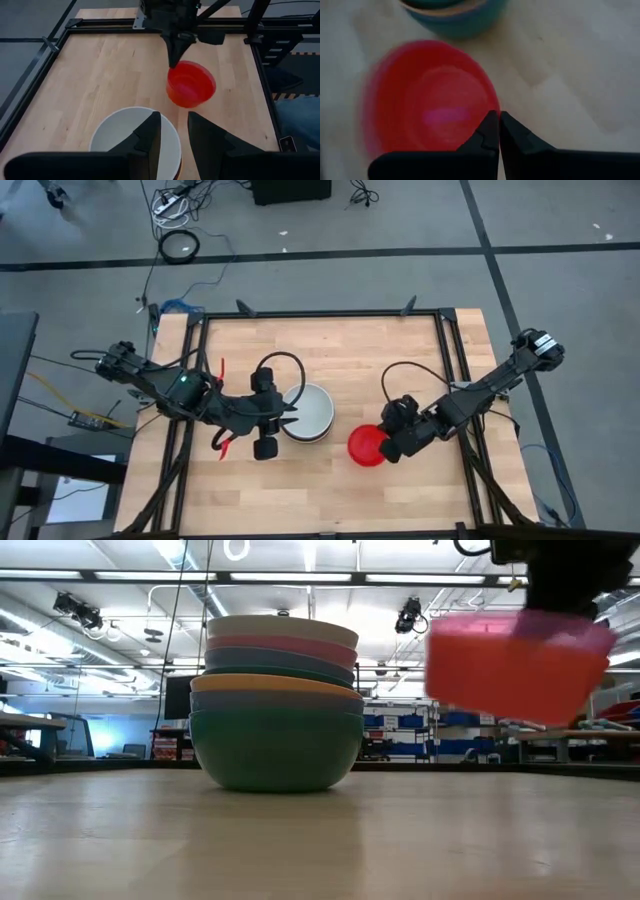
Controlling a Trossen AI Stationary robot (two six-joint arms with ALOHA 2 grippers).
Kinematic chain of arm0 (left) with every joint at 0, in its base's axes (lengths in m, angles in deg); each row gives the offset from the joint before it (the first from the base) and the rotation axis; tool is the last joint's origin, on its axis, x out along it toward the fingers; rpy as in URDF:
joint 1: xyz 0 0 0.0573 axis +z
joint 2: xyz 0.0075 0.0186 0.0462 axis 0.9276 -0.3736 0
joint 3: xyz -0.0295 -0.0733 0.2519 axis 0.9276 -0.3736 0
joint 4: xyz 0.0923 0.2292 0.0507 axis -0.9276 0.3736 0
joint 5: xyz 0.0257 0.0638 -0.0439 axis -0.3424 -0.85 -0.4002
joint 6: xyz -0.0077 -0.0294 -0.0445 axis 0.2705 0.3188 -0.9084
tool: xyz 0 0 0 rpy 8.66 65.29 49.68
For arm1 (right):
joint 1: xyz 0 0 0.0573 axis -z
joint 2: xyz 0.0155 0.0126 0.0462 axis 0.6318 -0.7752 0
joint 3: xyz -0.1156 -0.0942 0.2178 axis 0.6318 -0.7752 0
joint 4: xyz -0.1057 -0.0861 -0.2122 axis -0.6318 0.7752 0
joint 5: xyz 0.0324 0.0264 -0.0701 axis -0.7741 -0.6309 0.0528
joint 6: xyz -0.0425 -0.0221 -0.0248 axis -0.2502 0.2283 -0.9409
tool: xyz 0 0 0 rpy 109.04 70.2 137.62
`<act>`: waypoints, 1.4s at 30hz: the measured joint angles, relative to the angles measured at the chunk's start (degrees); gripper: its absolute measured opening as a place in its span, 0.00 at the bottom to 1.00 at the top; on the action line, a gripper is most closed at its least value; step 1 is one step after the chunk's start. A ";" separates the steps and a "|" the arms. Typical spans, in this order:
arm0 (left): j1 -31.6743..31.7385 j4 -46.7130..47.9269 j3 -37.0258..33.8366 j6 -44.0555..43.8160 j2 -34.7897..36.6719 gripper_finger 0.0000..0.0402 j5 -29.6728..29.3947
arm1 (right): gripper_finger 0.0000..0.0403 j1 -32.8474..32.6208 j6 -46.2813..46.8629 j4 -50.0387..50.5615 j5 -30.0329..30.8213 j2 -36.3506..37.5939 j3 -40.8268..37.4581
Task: Nest bowls inside each other
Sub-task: Stack the red bowl on top of the white bowl
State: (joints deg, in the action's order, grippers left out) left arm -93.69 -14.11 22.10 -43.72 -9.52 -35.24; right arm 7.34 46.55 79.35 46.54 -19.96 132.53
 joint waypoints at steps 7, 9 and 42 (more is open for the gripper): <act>0.00 0.00 0.00 0.00 0.00 0.26 0.00 | 0.00 -0.30 1.85 2.81 4.17 0.09 0.04; 0.00 0.09 0.00 0.00 0.00 0.26 0.02 | 0.00 -0.36 3.15 5.31 5.85 0.23 -0.11; 0.02 -0.12 0.02 3.06 0.00 0.26 -1.18 | 0.00 19.48 -29.42 -47.00 -4.42 -5.29 -0.03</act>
State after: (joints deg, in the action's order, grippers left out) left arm -93.67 -14.22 22.12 -40.66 -9.52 -36.41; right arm 26.82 17.13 32.34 42.11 -25.25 132.51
